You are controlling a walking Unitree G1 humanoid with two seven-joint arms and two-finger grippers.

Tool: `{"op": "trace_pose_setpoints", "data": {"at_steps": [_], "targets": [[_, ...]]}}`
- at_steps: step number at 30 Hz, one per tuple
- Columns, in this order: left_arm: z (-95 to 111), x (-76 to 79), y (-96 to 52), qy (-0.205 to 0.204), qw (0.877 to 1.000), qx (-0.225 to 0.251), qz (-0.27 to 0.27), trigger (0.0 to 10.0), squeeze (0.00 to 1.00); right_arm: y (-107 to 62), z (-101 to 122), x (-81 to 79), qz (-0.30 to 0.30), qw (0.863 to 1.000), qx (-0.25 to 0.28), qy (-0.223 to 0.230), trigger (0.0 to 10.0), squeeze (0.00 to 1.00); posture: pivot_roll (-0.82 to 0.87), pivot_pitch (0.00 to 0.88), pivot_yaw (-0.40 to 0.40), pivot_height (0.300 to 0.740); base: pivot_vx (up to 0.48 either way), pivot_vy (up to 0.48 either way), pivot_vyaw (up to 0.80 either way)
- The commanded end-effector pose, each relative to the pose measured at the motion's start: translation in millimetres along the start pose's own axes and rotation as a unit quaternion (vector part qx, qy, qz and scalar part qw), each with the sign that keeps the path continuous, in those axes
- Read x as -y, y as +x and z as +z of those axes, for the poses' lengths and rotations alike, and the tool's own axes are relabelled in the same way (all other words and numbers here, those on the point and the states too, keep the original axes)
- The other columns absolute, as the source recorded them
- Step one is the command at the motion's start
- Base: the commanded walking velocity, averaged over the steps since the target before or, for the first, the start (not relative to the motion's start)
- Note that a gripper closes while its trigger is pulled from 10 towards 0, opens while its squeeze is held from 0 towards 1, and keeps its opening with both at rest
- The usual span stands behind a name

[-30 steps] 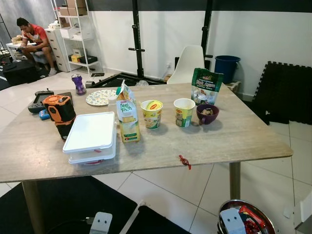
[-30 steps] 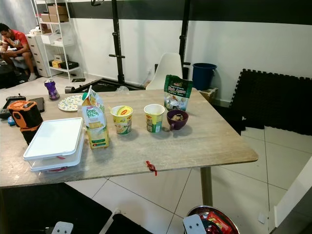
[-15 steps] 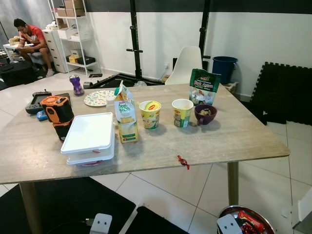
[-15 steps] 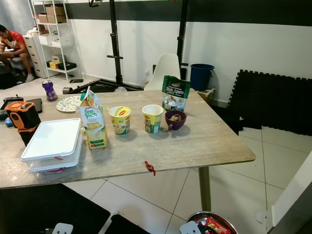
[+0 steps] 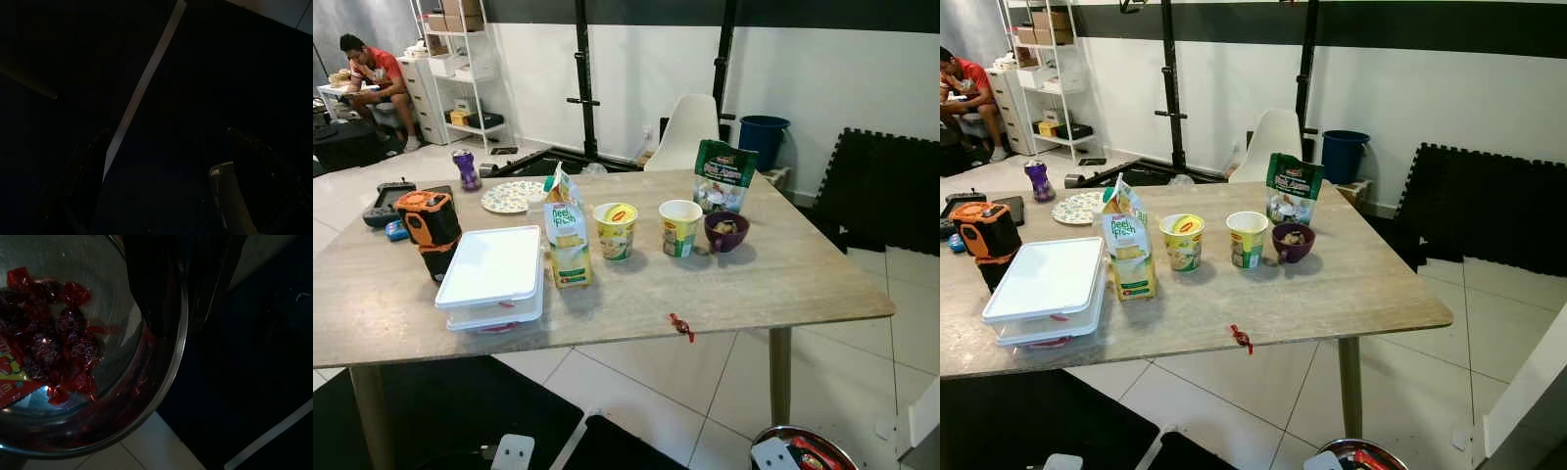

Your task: Restocking fridge

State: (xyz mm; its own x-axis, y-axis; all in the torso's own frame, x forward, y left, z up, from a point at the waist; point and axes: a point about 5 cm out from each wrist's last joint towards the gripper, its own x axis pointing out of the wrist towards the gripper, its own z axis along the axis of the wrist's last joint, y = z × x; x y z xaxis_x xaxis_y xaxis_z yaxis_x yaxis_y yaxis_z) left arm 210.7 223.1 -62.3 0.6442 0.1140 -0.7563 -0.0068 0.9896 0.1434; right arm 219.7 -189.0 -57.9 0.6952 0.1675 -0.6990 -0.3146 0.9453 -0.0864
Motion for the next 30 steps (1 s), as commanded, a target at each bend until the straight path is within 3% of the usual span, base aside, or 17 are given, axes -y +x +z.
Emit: {"op": "trace_pose_setpoints", "data": {"at_steps": [1,13,25,30], "targets": [[-7,2.6,-1.0,-0.001,1.000,-0.011,-0.004,10.0,0.00,-0.7,-2,2.4,-0.010,1.000,-0.007,0.016,10.0,0.00,-0.05,0.069,-0.003,0.740,0.000,0.000,0.00],[-5,4.0,-0.6,-0.003,1.000,-0.006,-0.003,10.0,0.00,-2.7,-9,3.1,-0.013,0.999,-0.019,0.021,10.0,0.00,-0.06,0.073,0.003,0.740,0.000,0.000,0.00],[-3,6.0,-0.3,0.007,1.000,-0.001,-0.009,10.0,0.00,-5.7,-15,9.7,-0.048,0.995,-0.017,0.090,10.0,0.00,-0.05,0.074,-0.002,0.740,0.000,0.000,0.00],[-1,1.4,-0.2,0.005,1.000,0.000,-0.002,10.0,0.00,-5.6,-16,9.3,-0.048,0.994,-0.020,0.091,10.0,0.00,-0.05,0.084,0.018,0.740,0.000,0.000,0.00]]}}
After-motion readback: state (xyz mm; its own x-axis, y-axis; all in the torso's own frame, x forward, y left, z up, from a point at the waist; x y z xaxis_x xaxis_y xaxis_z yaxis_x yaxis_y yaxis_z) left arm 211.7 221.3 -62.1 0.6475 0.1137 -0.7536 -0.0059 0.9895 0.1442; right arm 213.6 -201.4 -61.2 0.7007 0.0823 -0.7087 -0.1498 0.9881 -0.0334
